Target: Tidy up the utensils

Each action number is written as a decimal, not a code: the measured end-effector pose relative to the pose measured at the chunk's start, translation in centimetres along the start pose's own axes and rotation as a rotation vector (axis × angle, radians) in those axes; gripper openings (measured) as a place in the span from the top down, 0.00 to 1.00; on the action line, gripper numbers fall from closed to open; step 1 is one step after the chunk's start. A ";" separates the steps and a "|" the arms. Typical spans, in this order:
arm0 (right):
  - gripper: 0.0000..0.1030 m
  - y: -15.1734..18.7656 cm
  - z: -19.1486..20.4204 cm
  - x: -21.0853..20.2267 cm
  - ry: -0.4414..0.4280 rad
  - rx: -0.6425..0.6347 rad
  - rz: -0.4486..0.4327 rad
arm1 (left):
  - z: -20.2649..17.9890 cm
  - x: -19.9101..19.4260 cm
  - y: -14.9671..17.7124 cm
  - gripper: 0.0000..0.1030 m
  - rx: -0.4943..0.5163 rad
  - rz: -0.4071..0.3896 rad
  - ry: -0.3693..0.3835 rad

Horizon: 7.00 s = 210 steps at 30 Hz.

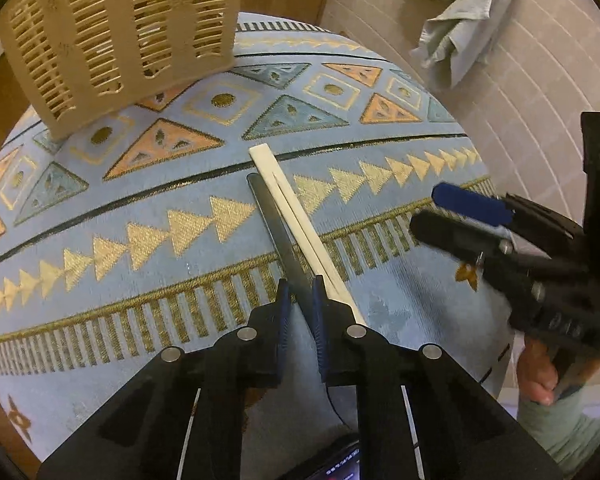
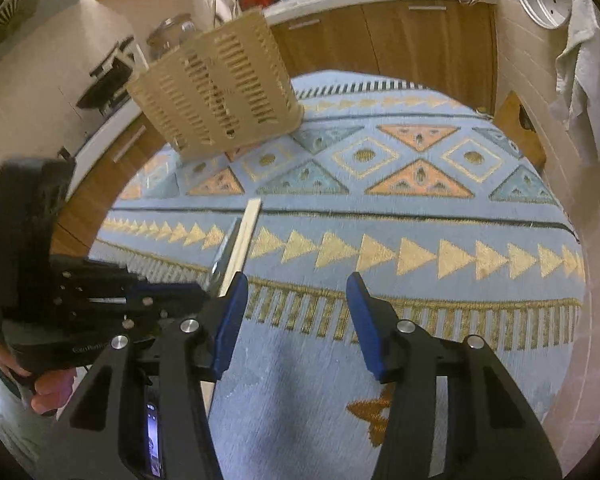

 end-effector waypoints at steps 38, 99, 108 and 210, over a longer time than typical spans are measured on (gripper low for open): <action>0.87 -3.1 7.0 10.1 0.293 -0.062 0.540 | 10.9 -4.1 2.5 0.99 -0.251 -0.201 0.124; 0.90 -23.4 10.6 4.8 0.036 -0.331 -0.705 | 17.7 -10.6 -12.8 0.99 -0.525 -1.094 -0.330; 0.89 -22.1 10.3 5.7 0.053 -0.364 -0.678 | 17.9 -10.5 -11.5 0.98 -0.569 -1.092 -0.294; 0.12 1.0 6.7 -1.1 0.343 -0.251 -0.558 | 5.7 -10.2 8.4 0.07 -0.388 -0.901 -0.476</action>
Point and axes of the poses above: each gripper's, at about its wrist camera, not at the fingertips, and x roughly the way its jaws point, z to its left, y to its underside, the point moved 2 cm from there along x, roughly the way its jaws point, and after that the axes turned 13 degrees about -y, right-handed, at the moved point
